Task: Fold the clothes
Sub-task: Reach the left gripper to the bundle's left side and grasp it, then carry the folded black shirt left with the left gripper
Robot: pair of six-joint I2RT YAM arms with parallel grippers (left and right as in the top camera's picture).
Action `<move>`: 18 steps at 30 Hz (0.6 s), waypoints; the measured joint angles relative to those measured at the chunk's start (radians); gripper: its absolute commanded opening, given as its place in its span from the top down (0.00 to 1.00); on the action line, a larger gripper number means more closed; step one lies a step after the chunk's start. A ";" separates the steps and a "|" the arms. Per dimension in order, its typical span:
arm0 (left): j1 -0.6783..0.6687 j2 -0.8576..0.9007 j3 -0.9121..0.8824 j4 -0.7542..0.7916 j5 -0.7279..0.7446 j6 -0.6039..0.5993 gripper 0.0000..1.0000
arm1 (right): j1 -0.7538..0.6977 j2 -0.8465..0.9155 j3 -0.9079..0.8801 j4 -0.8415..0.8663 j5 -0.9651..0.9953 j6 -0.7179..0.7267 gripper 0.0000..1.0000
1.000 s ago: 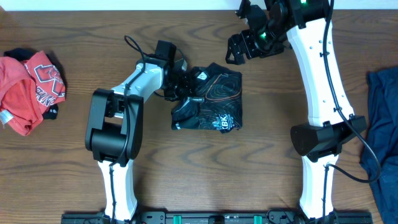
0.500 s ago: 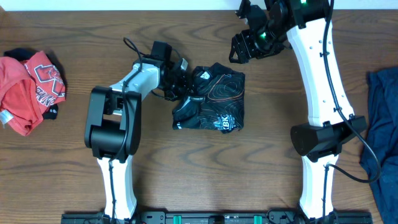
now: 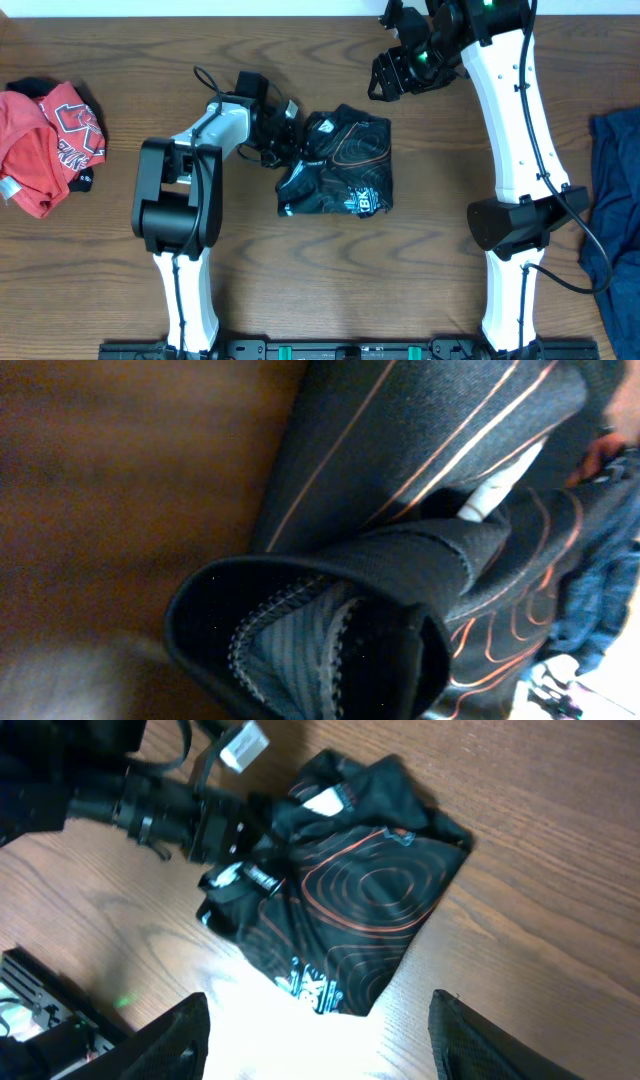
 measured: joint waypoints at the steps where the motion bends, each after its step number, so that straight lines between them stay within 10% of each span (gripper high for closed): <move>1: -0.003 -0.018 -0.011 -0.009 -0.024 0.000 0.94 | 0.000 0.000 0.000 0.002 0.000 0.000 0.32; 18: -0.008 -0.408 -0.130 -0.057 -0.406 -0.047 0.94 | 0.000 0.000 0.000 0.010 0.000 -0.004 0.31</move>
